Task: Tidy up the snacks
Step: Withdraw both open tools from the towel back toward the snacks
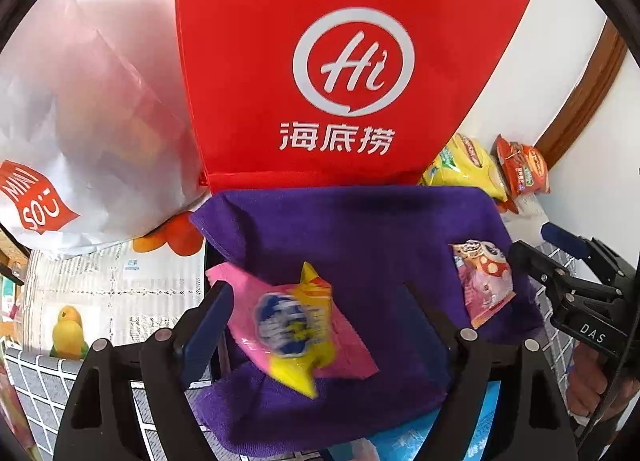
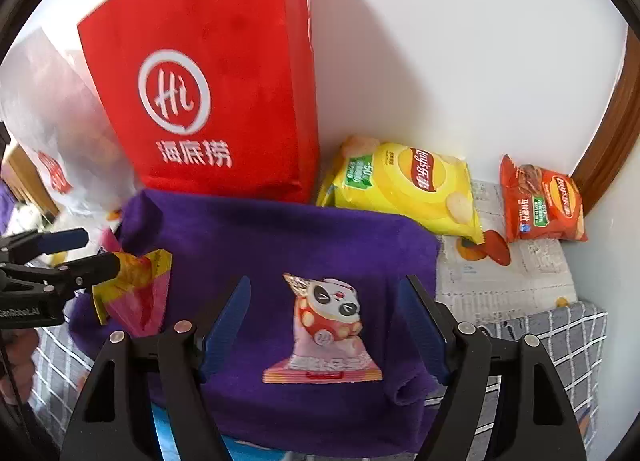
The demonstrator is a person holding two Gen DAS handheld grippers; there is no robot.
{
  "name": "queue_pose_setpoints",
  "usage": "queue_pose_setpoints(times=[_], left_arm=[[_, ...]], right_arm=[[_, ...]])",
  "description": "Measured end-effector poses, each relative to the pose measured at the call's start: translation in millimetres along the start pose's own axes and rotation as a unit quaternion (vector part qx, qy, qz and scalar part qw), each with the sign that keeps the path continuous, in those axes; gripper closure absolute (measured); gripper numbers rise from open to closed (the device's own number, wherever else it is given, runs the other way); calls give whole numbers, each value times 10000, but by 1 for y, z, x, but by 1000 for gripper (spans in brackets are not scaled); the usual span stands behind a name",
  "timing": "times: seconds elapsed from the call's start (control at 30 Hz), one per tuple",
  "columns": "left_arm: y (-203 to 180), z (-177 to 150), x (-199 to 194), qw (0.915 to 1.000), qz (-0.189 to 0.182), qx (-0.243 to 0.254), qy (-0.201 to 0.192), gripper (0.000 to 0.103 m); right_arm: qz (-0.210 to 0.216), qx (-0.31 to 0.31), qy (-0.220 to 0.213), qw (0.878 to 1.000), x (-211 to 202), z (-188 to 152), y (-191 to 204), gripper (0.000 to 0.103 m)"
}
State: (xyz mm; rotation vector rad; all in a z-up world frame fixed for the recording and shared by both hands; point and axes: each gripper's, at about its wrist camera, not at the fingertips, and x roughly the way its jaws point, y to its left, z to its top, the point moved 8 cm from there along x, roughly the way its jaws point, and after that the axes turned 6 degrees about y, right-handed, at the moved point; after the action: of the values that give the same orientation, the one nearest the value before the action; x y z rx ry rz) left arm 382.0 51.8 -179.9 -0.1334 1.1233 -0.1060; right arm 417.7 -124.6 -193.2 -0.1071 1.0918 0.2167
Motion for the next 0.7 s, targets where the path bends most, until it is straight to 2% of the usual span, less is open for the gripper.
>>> queue_pose_setpoints(times=[0.23, 0.33, 0.47, 0.7], left_arm=[[-2, 1, -11, 9998, 37, 147, -93, 19], [5, 4, -19, 9997, 76, 23, -227, 19], [8, 8, -30, 9992, 57, -24, -401, 19], [3, 8, -40, 9989, -67, 7, -463, 20]], right_arm=[[73, -17, -218, 9997, -12, 2, 8, 27], [255, -9, -364, 9990, -16, 4, 13, 27], [487, 21, -330, 9983, -16, 4, 19, 27], [315, 180, -289, 9989, -19, 4, 16, 28]])
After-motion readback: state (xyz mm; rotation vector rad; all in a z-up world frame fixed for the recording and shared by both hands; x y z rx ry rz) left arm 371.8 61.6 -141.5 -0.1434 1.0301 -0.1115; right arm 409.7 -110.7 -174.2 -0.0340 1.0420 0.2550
